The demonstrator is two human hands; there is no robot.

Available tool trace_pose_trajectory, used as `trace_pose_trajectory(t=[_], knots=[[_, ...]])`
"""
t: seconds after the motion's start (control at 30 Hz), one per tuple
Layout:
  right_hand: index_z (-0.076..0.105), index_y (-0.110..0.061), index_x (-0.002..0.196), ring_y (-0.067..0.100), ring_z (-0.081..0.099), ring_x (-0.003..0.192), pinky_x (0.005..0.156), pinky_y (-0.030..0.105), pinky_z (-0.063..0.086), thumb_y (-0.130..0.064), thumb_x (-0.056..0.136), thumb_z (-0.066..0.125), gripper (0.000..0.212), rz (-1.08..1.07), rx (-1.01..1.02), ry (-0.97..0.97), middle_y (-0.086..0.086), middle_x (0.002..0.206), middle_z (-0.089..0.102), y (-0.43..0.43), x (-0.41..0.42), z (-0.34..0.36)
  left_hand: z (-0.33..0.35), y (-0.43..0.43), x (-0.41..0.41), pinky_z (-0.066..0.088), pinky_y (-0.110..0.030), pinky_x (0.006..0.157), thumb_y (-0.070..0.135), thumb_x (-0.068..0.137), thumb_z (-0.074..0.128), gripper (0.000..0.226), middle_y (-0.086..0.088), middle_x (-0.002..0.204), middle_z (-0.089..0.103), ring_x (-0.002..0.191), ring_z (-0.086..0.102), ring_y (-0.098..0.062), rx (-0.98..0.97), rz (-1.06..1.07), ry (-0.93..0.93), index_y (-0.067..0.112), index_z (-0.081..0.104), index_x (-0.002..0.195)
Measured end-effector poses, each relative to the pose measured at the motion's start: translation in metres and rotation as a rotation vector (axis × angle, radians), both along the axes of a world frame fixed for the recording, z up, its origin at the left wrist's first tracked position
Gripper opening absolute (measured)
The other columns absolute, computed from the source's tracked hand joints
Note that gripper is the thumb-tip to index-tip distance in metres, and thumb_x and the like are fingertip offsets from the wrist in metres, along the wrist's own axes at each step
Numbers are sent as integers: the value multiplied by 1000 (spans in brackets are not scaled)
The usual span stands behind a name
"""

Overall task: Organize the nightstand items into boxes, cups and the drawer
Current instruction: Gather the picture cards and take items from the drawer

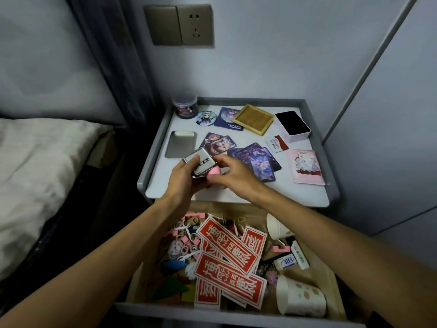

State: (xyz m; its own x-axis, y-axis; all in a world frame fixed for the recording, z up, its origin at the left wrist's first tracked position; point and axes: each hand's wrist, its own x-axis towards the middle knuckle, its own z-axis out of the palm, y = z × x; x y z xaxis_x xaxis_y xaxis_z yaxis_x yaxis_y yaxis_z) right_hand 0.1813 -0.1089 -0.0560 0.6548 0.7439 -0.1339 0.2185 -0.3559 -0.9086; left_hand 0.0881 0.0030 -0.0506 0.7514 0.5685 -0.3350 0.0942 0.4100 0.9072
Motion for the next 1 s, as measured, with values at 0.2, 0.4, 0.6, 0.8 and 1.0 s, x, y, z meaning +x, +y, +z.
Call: trace_pose_trajectory(t=[0.2,0.4,0.6,0.8,1.0], knots=[[56,-19,122,13,65,94,75,27,57,-20,83,74,42,-61,28,30,-5,113,63,20,-5,3,9,18,-13,60,-47,82,24,106,39,30,-20,109,71,93,72,-39,63,-16,6,10,62,118],[59,-20,119,18,62,94,76,34,55,-20,85,70,35,-219,-66,-113,-1,112,64,24,23,-1,4,68,-29,59,-42,80,28,106,42,41,-1,119,64,91,70,-21,921,14,258,26,48,146],[63,-24,123,24,60,99,70,26,48,-13,86,71,39,-412,-156,-373,8,126,62,20,98,-7,-13,78,-26,55,-49,79,15,101,44,38,-4,136,55,110,60,-36,1508,-191,537,20,52,138],[64,-17,125,31,58,112,84,30,42,-19,89,69,36,-374,-271,-525,9,127,62,28,139,-18,-32,80,-24,44,-41,101,22,102,43,52,-7,156,33,135,37,-32,1615,-372,697,17,32,152],[58,-16,125,34,51,116,85,38,43,-20,88,71,39,-347,-399,-682,10,133,51,31,141,-28,-40,76,-25,20,-40,120,37,104,37,61,-9,164,13,147,20,-32,1559,-437,724,19,15,158]])
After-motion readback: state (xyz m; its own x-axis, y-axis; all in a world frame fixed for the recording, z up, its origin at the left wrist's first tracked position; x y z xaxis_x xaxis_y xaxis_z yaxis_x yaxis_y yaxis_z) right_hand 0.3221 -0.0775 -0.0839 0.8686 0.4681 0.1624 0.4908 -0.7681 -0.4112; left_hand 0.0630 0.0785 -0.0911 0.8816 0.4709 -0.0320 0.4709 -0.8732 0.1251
